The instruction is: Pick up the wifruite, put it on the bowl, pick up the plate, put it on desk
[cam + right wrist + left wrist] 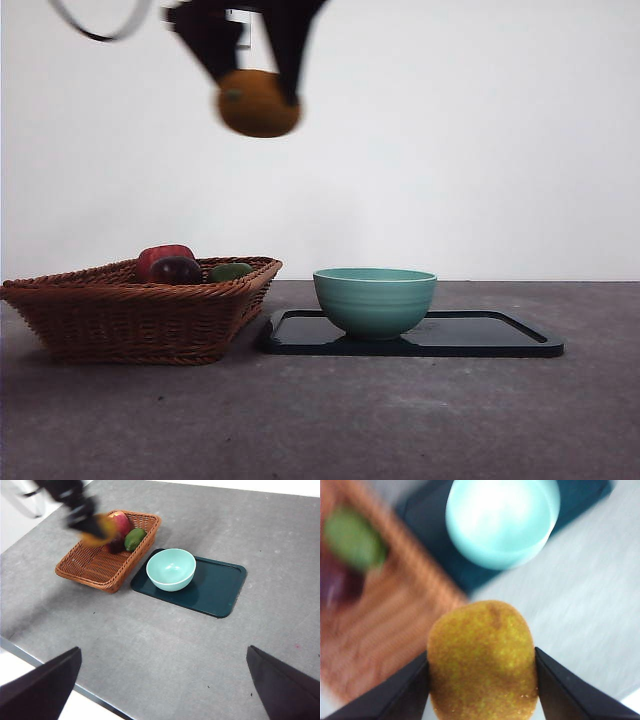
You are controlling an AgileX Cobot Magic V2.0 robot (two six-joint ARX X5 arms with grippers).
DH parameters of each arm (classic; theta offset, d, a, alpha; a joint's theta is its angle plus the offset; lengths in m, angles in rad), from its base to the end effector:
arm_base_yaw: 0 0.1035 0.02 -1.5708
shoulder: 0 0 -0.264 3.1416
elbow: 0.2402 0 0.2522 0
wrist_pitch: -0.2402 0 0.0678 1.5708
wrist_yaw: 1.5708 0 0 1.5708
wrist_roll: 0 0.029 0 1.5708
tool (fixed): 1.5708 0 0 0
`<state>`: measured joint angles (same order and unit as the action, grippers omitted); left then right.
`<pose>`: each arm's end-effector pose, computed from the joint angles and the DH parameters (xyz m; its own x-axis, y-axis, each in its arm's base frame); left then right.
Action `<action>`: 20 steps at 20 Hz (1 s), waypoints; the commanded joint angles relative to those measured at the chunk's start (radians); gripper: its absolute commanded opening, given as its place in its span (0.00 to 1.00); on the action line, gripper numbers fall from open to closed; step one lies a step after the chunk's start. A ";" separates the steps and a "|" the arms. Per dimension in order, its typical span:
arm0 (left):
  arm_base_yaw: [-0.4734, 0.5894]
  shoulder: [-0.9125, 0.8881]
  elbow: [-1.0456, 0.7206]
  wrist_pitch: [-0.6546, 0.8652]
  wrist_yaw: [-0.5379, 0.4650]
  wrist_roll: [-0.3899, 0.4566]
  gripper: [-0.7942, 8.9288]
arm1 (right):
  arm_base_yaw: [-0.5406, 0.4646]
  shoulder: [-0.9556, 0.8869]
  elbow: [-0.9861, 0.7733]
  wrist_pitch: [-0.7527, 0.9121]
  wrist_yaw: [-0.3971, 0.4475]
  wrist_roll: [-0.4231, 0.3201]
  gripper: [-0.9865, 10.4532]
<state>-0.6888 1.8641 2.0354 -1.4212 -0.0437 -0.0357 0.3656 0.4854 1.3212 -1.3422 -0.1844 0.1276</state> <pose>0.2772 -0.2266 0.3653 0.2710 -0.1666 -0.9480 0.5978 0.8011 0.0302 -0.0108 0.0016 0.4019 0.7373 0.4786 -0.4768 -0.4395 0.8758 0.1995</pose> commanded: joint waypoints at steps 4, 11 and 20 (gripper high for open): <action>0.097 -0.123 -0.295 -0.043 -0.010 -0.082 0.34 | 0.005 0.002 0.012 -0.073 -0.003 0.015 0.57; 0.220 -0.144 -0.530 0.315 -0.013 -0.186 0.34 | 0.005 0.002 0.012 -0.073 -0.003 0.030 0.57; 0.253 -0.051 -0.556 0.532 -0.012 -0.288 0.34 | 0.005 0.002 0.012 -0.073 -0.002 0.029 0.57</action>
<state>-0.4305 1.7897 1.4651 -0.8906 -0.0536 -0.3069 0.3656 0.4854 1.3212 -1.3422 -0.1867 0.1467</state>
